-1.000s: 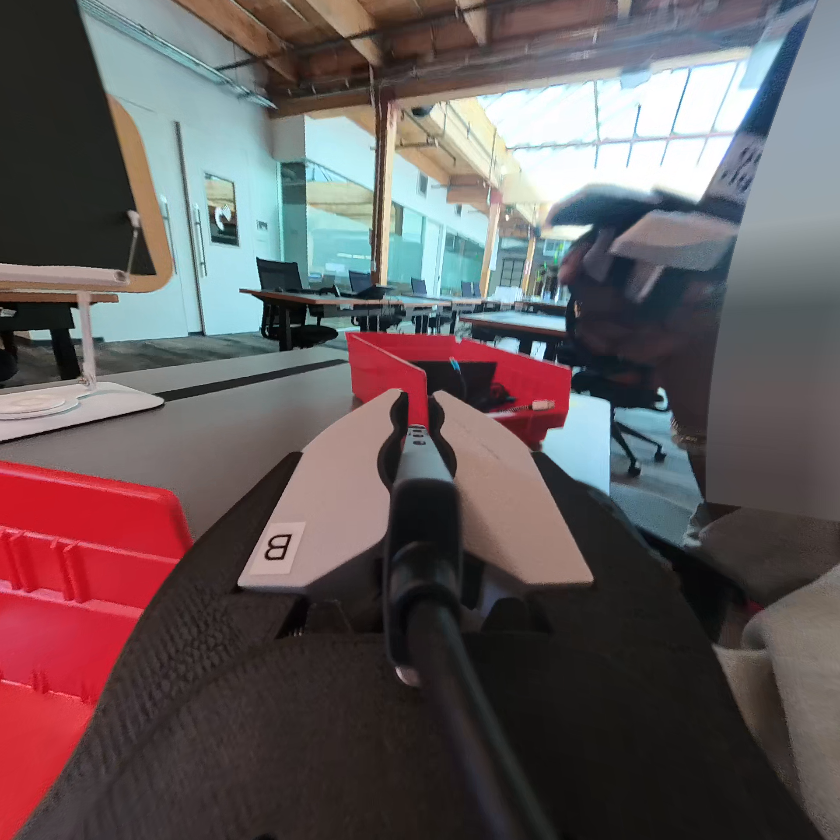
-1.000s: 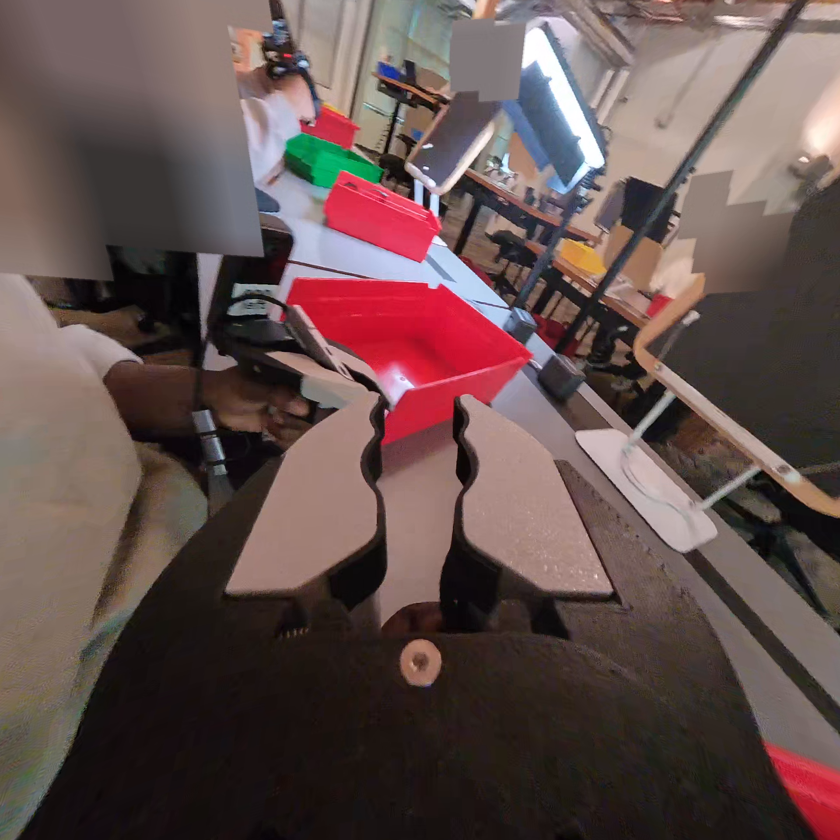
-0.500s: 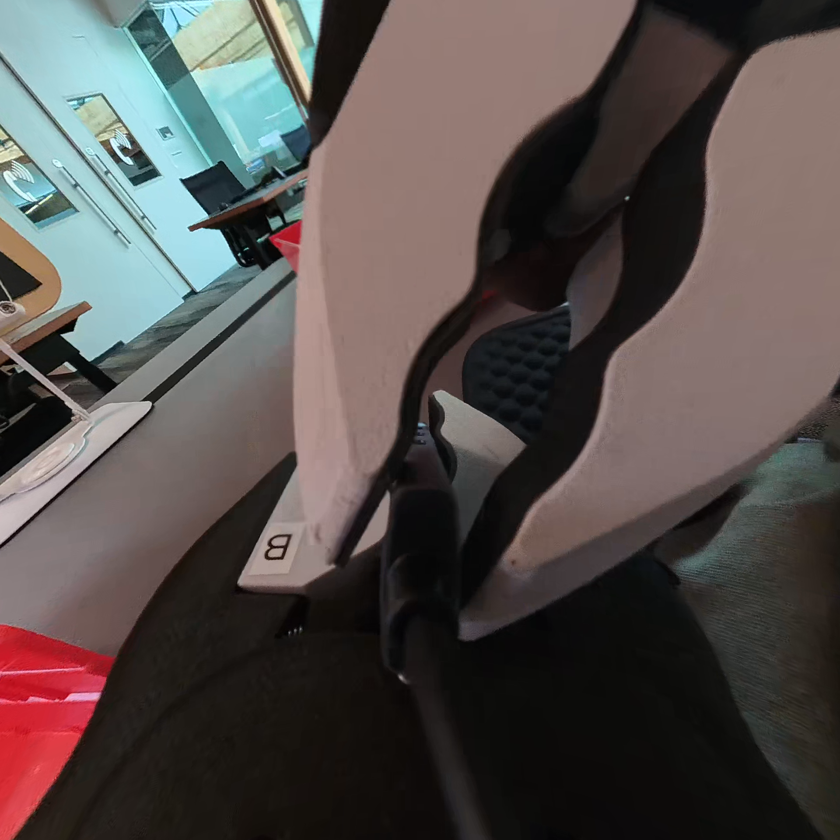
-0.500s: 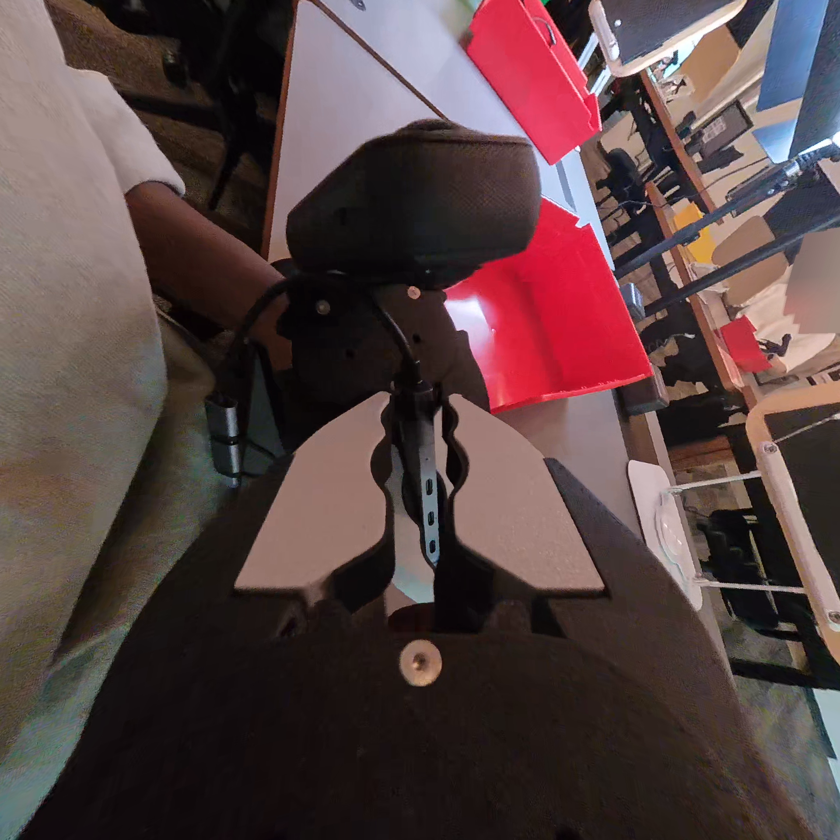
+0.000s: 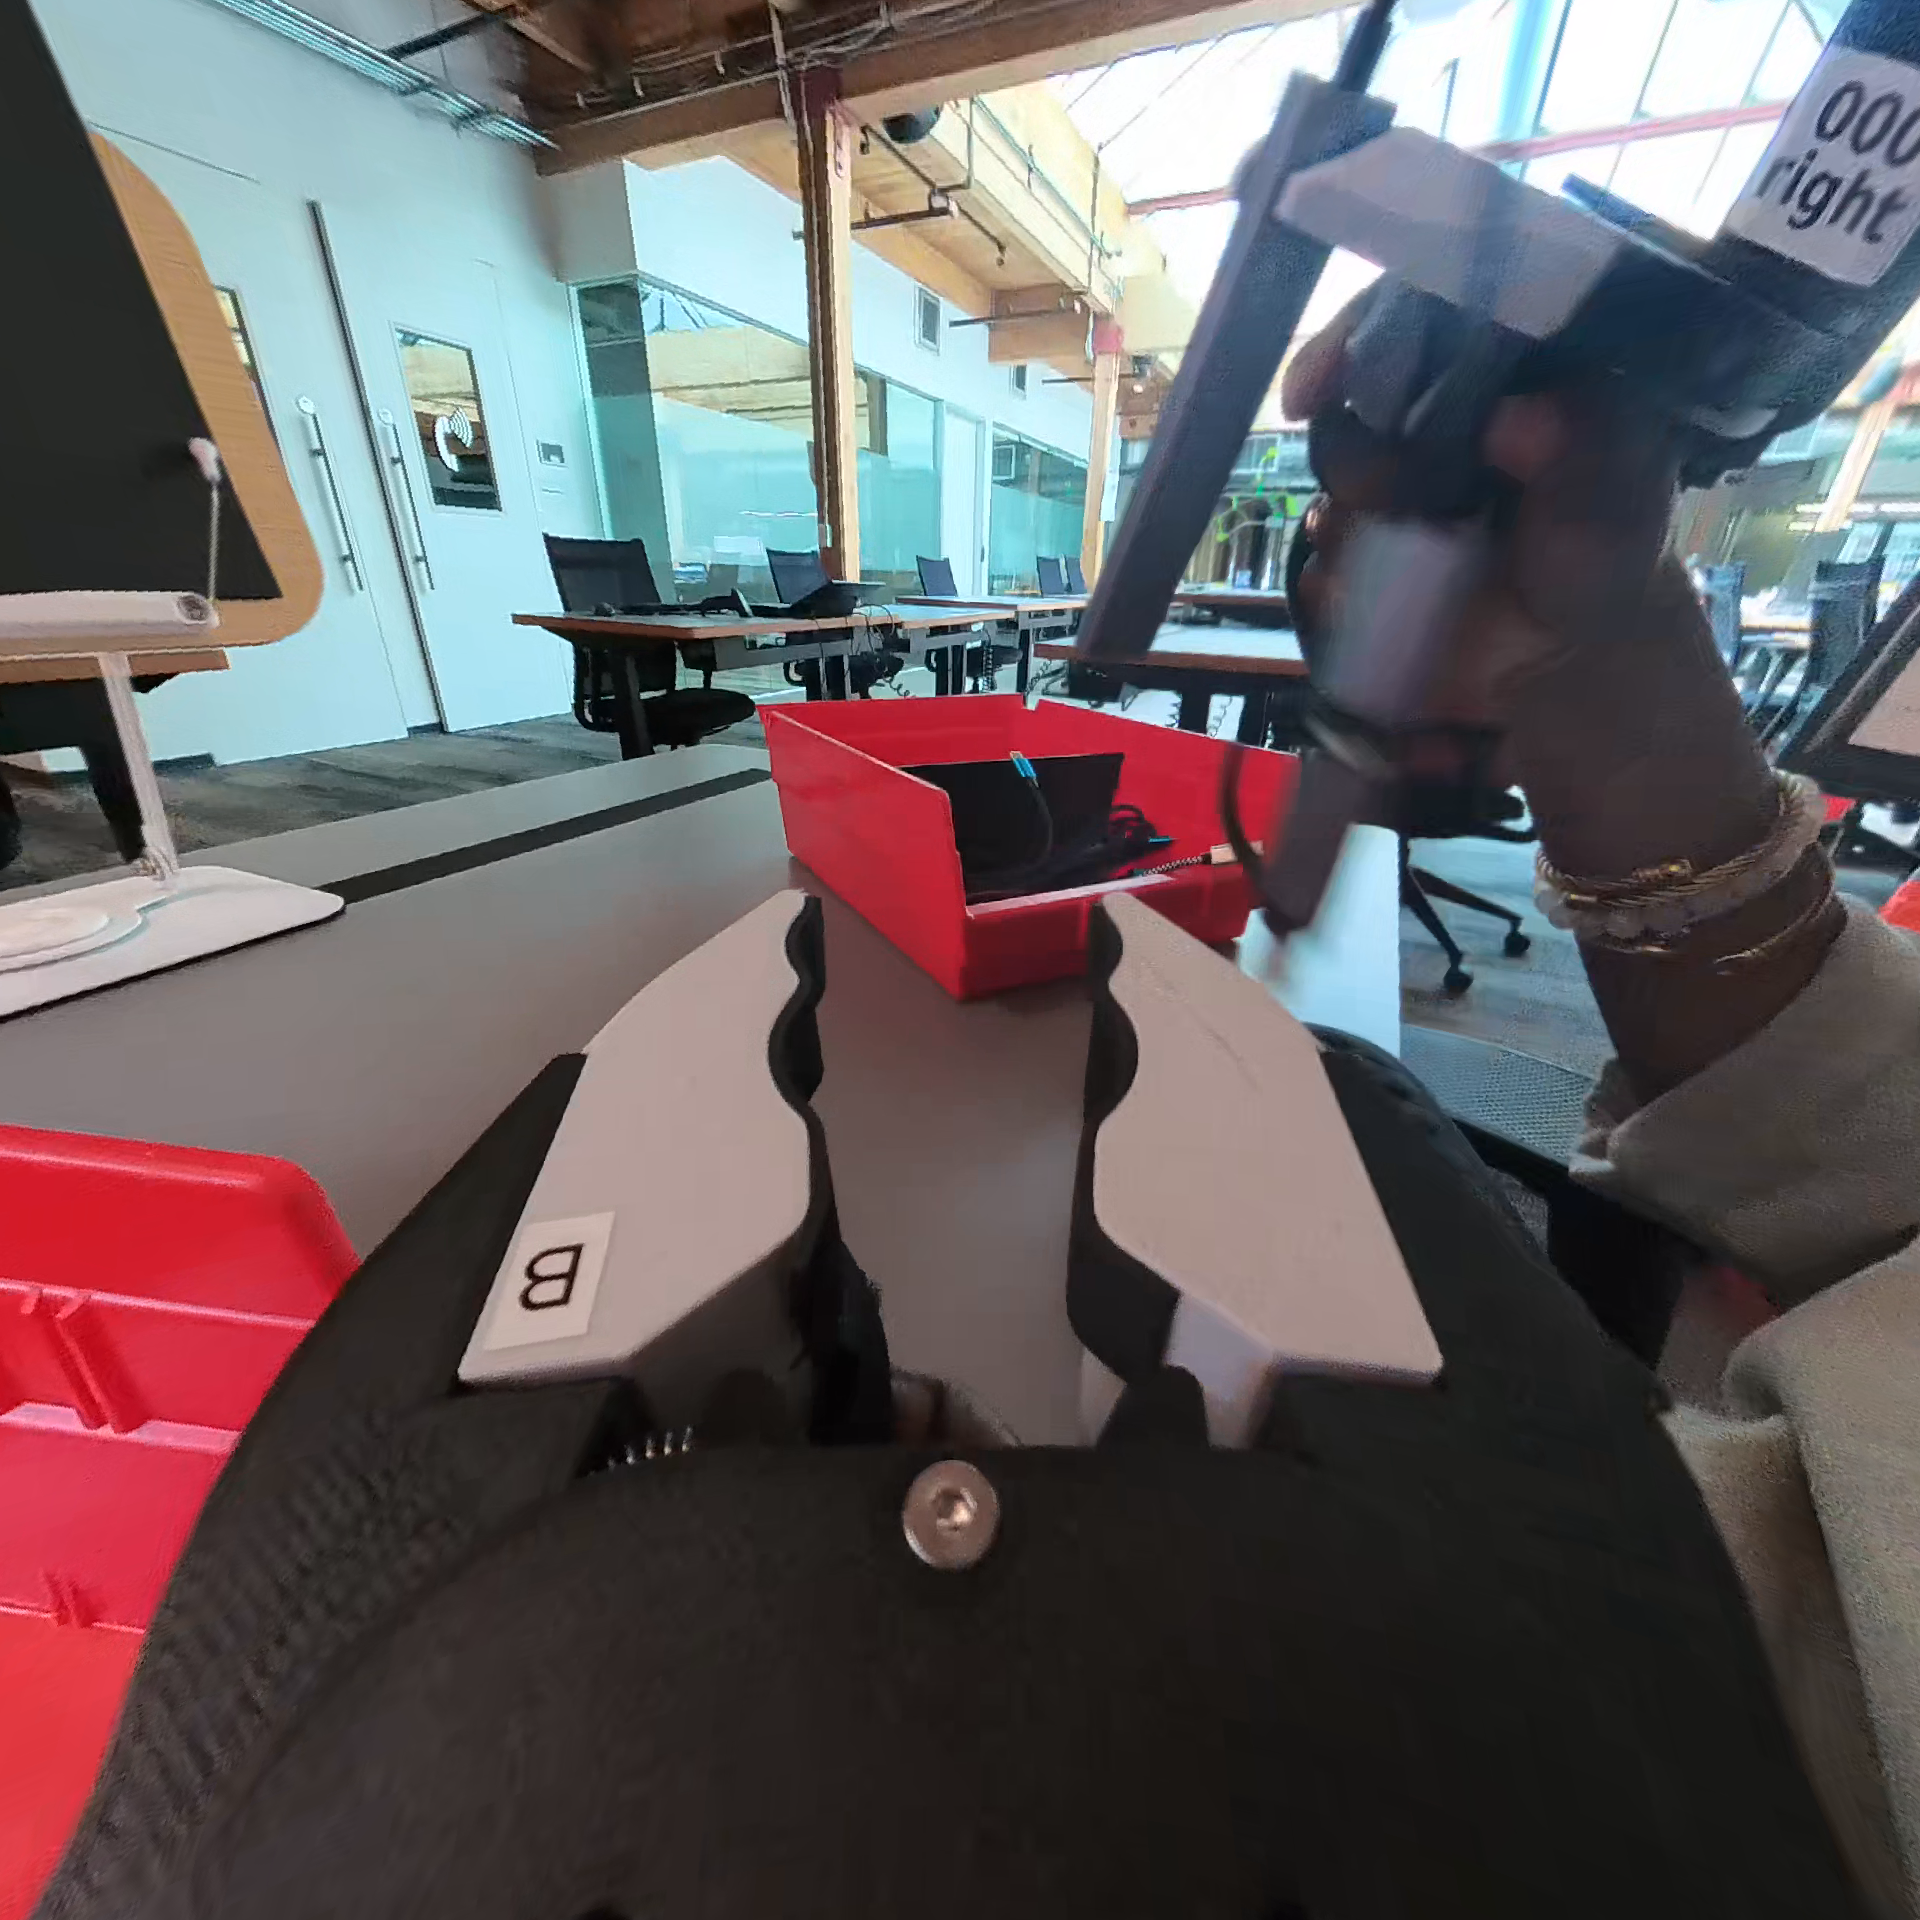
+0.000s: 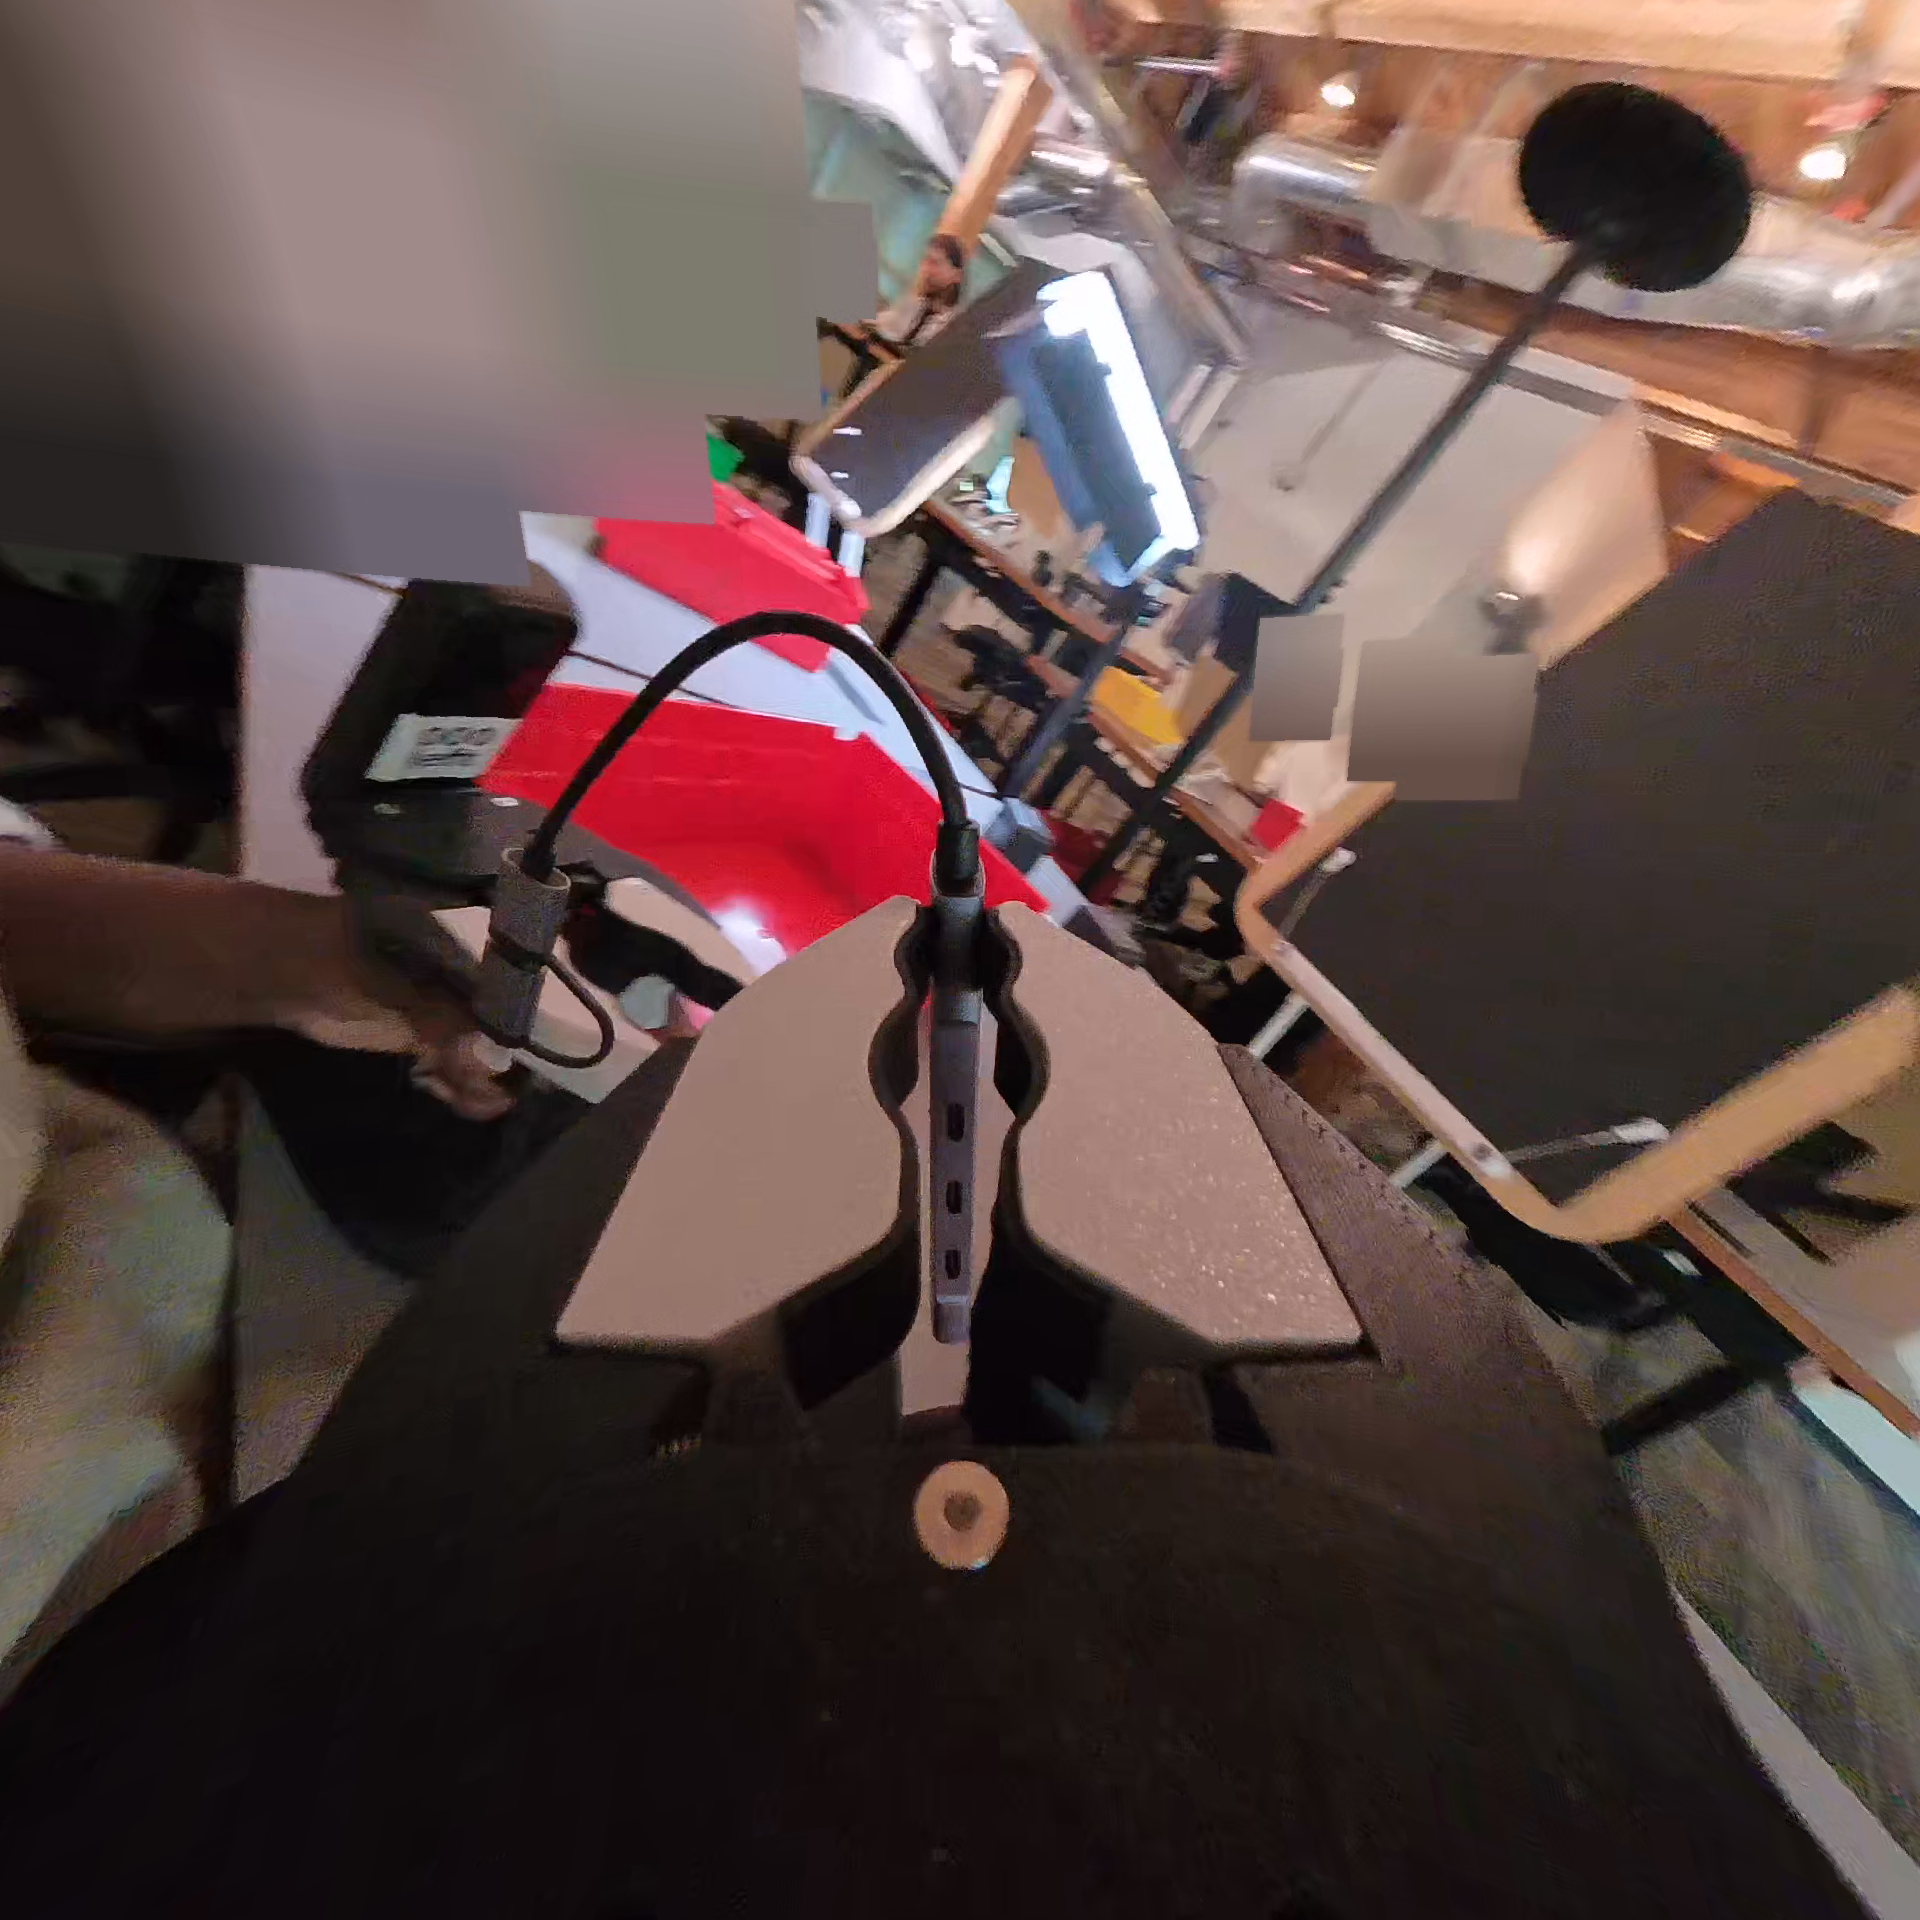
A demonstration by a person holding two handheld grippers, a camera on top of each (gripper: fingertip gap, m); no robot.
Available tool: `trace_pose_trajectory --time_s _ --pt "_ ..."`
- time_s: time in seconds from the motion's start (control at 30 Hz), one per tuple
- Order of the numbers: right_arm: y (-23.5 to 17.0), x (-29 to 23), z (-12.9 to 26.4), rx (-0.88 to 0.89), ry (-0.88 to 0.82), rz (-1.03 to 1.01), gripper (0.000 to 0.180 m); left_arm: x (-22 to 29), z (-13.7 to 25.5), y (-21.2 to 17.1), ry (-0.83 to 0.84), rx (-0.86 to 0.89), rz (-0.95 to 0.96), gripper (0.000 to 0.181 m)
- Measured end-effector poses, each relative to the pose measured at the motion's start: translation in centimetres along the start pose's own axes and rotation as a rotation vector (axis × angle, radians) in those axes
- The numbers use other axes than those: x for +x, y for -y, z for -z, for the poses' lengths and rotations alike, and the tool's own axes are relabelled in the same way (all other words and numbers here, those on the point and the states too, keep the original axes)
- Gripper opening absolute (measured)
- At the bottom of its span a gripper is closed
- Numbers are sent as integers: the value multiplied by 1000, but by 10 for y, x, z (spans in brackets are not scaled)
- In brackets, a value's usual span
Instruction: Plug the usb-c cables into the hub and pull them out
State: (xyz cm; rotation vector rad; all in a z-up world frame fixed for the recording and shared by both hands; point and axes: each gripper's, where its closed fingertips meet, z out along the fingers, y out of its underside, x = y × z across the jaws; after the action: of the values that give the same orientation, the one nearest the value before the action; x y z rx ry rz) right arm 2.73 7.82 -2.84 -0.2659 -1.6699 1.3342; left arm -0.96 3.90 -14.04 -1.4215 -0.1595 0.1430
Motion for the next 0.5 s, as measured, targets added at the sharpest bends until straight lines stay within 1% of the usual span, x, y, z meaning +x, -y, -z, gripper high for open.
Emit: trace_pose_trajectory --time_s 0.13,0.23,0.3,0.37,0.43,0.5 --pt "-11 89 45 -37 -385 -48 8 0 -2 -3 -1 -22 -3 46" --pt "-32 150 84 -29 -625 -101 8 3 -5 -7 -11 -51 -21 44" --pt "-54 186 109 -21 -759 -140 8 4 -6 -9 -17 -66 -23 42" --pt "-84 214 133 -40 -890 -195 8 4 -7 -11 -21 -76 -19 42" --pt "-118 233 154 -94 -1007 -251 9 4 -7 -11 -23 -77 -17 41" --pt "-142 241 169 -157 -1097 -257 9 4 -7 -10 -24 -70 -20 40"
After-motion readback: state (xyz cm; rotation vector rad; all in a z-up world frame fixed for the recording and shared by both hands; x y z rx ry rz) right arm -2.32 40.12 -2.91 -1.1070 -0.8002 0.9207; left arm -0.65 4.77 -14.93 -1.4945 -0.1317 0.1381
